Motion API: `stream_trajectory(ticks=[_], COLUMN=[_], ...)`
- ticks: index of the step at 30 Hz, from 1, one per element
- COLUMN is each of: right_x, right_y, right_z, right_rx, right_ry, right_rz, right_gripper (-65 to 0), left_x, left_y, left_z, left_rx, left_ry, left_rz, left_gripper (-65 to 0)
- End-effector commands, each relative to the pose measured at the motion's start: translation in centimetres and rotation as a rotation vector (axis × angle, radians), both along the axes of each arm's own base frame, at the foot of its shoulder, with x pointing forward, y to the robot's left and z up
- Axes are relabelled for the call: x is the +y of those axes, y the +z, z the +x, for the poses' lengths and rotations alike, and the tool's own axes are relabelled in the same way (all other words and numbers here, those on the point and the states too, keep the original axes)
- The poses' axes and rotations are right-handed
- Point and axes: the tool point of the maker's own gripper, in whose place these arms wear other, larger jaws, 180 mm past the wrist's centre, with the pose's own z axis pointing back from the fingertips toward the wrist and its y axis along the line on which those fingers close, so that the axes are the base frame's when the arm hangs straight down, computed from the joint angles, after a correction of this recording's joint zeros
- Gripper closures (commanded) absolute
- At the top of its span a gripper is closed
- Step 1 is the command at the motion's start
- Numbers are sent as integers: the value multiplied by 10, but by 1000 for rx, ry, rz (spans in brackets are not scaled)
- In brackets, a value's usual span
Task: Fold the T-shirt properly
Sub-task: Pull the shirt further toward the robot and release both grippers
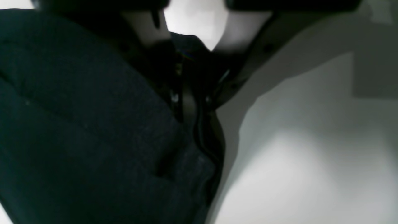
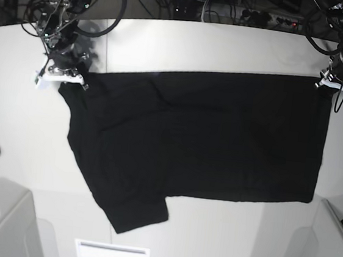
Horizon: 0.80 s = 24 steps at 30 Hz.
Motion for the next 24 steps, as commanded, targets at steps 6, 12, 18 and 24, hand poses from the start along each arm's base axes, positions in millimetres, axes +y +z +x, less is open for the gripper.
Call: stream_trajectory(ticks=[6, 12, 18, 24], right_x=[-5, -1, -2, -2], right_y=[14, 12, 12, 2], right_z=[-15, -39, -57, -81], right_rx=[-31, -23, 0, 54], right_ry=[-15, -34, -31, -32], right_rz=[-14, 58, 47, 46], right_gripper=[0, 0, 0, 0], left_x=[9, 9, 8, 8], left_y=[-1, -1, 13, 12], left_z=[-19, -35, -45, -53], left_rx=[51, 81, 87, 104], left_ry=[-2, -14, -49, -54], left_rz=[34, 53, 104, 108], left_gripper=[0, 0, 0, 0])
